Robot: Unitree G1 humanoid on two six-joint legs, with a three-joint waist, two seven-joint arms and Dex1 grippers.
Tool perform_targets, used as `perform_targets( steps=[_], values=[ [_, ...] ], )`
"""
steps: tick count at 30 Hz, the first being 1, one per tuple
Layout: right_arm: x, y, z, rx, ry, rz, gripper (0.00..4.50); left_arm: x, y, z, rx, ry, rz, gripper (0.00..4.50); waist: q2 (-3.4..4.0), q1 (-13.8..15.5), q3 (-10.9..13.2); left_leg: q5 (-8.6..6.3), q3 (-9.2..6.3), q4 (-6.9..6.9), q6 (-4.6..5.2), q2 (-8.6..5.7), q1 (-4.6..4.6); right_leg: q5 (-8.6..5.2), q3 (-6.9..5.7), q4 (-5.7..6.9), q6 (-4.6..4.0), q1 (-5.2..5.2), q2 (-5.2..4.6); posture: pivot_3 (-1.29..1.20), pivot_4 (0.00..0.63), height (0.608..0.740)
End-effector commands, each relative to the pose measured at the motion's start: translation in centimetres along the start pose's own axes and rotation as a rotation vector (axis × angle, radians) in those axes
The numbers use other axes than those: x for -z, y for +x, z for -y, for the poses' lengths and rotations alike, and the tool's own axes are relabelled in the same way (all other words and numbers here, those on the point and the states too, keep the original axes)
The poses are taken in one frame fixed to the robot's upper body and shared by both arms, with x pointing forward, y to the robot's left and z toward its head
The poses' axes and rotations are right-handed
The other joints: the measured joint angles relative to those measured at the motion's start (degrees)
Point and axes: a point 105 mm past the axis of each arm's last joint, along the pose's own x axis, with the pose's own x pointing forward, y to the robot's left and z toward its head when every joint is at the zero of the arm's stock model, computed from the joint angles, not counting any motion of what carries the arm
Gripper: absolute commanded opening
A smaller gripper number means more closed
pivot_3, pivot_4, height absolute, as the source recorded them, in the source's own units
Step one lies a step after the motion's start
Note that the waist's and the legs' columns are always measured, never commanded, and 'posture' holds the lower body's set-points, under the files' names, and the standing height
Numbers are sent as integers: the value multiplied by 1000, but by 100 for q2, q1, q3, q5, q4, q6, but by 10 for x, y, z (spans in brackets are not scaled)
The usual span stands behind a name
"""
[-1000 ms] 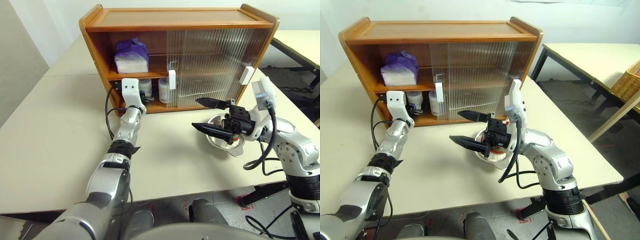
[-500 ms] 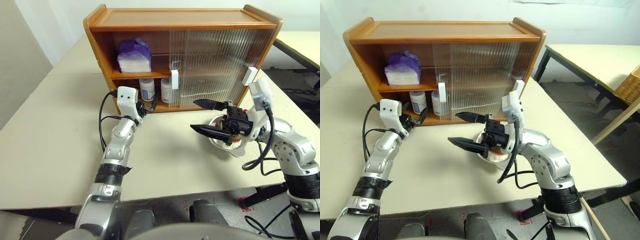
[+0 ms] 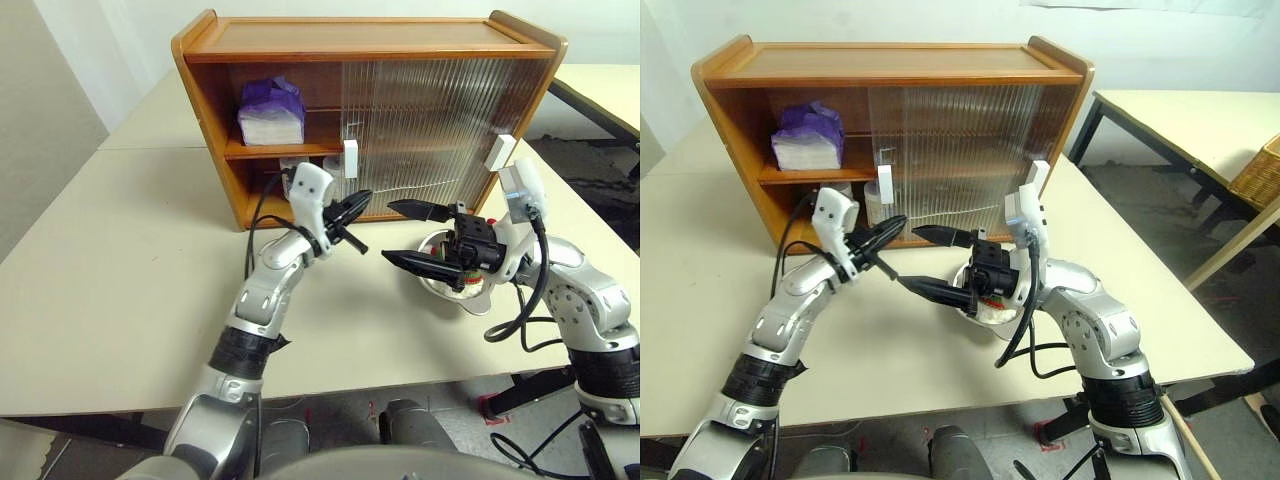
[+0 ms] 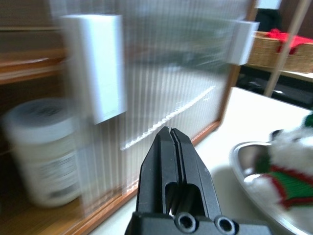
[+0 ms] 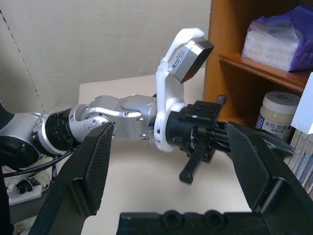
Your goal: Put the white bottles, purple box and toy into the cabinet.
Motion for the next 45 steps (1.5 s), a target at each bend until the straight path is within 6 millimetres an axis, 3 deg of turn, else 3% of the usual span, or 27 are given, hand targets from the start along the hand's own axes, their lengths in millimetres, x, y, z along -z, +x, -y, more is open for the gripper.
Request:
perform_targets(
  steps=[1,8,16,38,45],
  values=[
    [-2,-2,0,10,-22,-12,4500,1,15,3,-16,27,-5,11,0,-7,0,0,0,2,0,0,1,0,0,0,0,2,0,-186,0,740],
    [-2,-4,-2,22,-22,-15,4500,-9,42,9,-76,70,37,11,-2,-65,1,0,0,6,2,0,4,-8,4,0,28,3,0,-202,0,740],
    [-2,-4,-3,33,-22,-16,4500,-7,50,-2,-224,123,46,11,-3,-136,2,0,0,6,3,0,5,-26,6,-2,60,3,0,-211,0,740],
    [0,-4,-5,12,11,-33,4500,-13,21,-33,-553,177,85,11,-4,-147,4,-1,1,3,3,0,4,-37,6,-3,79,1,0,-172,0,740],
    [0,-4,-3,-12,18,-46,4500,-15,0,-40,-621,194,80,11,-5,-137,4,0,2,-3,3,0,6,-37,6,-3,79,-1,0,-145,0,740]
  ],
)
